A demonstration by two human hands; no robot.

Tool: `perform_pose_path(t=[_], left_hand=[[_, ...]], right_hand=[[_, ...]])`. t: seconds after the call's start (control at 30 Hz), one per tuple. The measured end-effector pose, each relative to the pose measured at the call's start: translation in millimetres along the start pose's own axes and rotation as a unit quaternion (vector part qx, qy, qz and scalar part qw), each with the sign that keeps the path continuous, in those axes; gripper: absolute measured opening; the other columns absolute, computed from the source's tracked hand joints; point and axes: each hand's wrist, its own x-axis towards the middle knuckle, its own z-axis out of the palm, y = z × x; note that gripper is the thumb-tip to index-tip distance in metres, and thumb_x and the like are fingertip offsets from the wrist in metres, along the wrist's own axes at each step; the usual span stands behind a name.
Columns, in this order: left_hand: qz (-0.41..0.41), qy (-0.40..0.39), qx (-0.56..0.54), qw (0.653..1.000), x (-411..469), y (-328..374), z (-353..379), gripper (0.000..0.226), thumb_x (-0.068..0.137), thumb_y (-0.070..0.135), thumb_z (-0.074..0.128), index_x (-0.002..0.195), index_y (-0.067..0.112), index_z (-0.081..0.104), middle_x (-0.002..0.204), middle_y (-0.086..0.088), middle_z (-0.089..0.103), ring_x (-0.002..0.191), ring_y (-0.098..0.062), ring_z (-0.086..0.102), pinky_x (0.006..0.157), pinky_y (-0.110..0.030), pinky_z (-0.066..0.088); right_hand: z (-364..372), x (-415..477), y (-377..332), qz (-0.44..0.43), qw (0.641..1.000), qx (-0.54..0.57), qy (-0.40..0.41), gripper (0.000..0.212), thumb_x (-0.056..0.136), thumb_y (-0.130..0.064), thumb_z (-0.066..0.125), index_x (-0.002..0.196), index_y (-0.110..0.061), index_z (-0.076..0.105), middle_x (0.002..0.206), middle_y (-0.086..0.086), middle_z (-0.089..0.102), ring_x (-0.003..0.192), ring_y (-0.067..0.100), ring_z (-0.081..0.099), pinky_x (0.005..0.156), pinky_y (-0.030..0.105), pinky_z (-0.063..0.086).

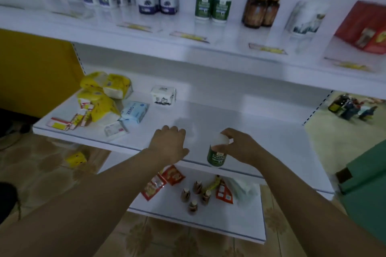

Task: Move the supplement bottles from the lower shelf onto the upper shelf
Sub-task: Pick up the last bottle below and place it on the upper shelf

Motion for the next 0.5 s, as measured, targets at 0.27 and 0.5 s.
perform_pose_path(t=[0.27,0.5], left_hand=[[0.015,0.116,-0.028,0.993,-68.6,-45.1,-91.3,0.052,0.088,0.049,0.052,0.127,0.015,0.049,0.127,-0.009,0.053,0.117,-0.029,0.049,0.094,-0.038,0.041],[0.042,0.195,-0.049,0.979,-108.8,-85.4,-169.0,0.051,0.089,0.046,0.054,0.128,0.014,0.049,0.128,-0.009,0.053,0.118,-0.028,0.049,0.097,-0.039,0.043]], right_hand=[[-34.0,-74.7,-135.7,-0.062,0.993,-0.066,0.079,0.043,0.079,-0.041,0.072,0.113,-0.022,0.053,0.109,-0.003,0.056,0.093,0.014,0.053,0.064,0.021,0.041],[-60.3,-117.3,-229.8,-0.093,0.982,-0.064,0.152,0.046,0.080,-0.045,0.070,0.115,-0.022,0.053,0.108,0.000,0.058,0.092,0.020,0.062,0.080,0.035,0.054]])
